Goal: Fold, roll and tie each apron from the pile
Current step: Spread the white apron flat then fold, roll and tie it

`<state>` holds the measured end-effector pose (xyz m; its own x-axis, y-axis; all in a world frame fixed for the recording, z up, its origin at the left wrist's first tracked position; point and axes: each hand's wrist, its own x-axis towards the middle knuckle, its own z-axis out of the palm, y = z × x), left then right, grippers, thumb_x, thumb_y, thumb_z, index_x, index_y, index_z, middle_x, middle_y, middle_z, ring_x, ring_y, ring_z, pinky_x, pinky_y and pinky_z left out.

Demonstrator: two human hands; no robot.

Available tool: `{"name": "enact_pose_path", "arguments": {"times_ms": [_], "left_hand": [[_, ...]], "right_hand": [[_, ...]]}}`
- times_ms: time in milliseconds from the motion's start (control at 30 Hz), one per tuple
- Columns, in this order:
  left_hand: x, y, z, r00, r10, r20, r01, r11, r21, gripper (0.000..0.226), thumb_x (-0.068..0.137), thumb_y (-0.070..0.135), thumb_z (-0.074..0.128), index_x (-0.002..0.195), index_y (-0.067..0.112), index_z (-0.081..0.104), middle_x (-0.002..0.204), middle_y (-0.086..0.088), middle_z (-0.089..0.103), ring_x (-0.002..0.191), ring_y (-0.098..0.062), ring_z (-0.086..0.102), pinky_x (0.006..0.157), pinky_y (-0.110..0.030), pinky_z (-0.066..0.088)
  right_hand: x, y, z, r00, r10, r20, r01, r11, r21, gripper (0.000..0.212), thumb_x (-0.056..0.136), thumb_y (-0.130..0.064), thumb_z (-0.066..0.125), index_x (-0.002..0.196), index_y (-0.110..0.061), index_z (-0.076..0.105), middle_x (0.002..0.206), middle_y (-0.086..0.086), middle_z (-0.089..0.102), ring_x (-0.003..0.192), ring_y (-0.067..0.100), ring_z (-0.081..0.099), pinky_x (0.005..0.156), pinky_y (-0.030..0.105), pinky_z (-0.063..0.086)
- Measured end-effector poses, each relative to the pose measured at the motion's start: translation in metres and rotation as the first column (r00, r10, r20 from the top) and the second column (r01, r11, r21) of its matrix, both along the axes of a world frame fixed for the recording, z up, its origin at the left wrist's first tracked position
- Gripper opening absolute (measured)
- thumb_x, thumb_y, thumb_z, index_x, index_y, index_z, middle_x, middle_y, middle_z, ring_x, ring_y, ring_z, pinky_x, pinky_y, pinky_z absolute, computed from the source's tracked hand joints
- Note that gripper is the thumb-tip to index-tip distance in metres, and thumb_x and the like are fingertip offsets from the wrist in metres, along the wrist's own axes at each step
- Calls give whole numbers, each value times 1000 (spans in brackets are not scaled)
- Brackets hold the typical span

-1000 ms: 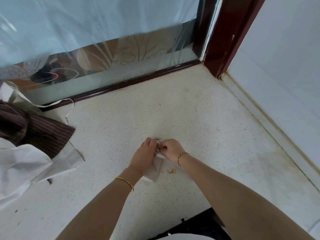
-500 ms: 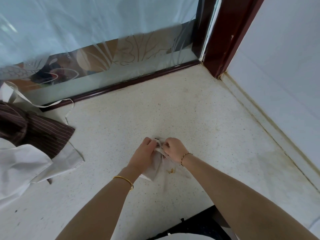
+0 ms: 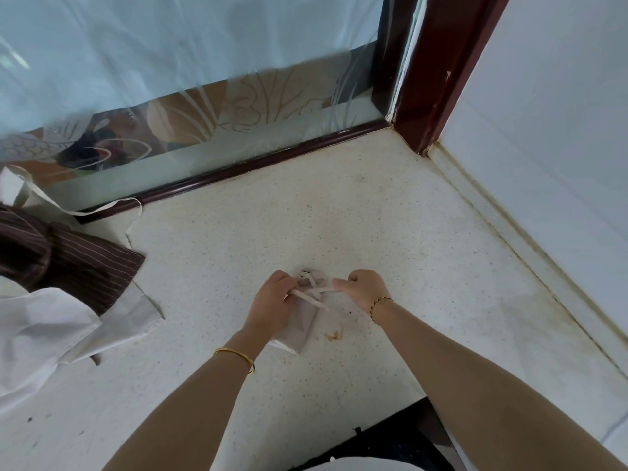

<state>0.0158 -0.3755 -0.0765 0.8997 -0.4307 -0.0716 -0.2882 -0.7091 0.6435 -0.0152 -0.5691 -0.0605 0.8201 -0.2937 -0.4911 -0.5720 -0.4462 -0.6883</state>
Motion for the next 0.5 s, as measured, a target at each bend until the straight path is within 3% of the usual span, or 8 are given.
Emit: {"name": "enact_pose_path", "arguments": {"times_ms": [167,267,367,433,500], "left_hand": [[-2,17,-5,986,121,114,-132,986,99,12,87,5,60,86,11,71,89,0,62,87,-18,50,73,-26,43],[-4,19,-4,986,133,99,-152,963,223,18,95,18,50,93,12,67,91,0,61,89,-17,50,74,-30,46],[-3,15,-1,988,141,68,-155,944,293,23,98,26,46,92,10,62,86,0,56,89,-18,50,72,-29,44],[-1,12,0,989,137,62,-150,931,334,23,98,27,46,93,10,60,88,-1,56,91,-19,51,72,-29,45],[1,9,3,989,135,60,-148,920,362,23,99,27,44,96,10,60,93,-3,58,94,-19,50,74,-30,45]], "right_hand": [[-6,0,-5,980,-200,-25,198,978,-64,48,81,-36,65,55,-20,27,53,-4,25,49,13,22,50,25,18],[-6,0,-6,916,-401,13,390,898,204,47,80,-25,71,55,-18,32,56,1,34,52,15,30,51,25,26],[-6,4,-7,784,-620,-34,553,672,492,41,82,-11,70,56,-13,39,58,4,46,54,15,43,57,24,44],[-3,6,-7,755,-653,-54,577,623,528,40,86,-7,66,59,-13,37,58,4,45,55,15,47,64,27,52],[-1,8,-5,781,-624,-27,555,673,489,39,89,-7,60,64,-15,32,59,2,36,51,14,39,61,29,53]]}}
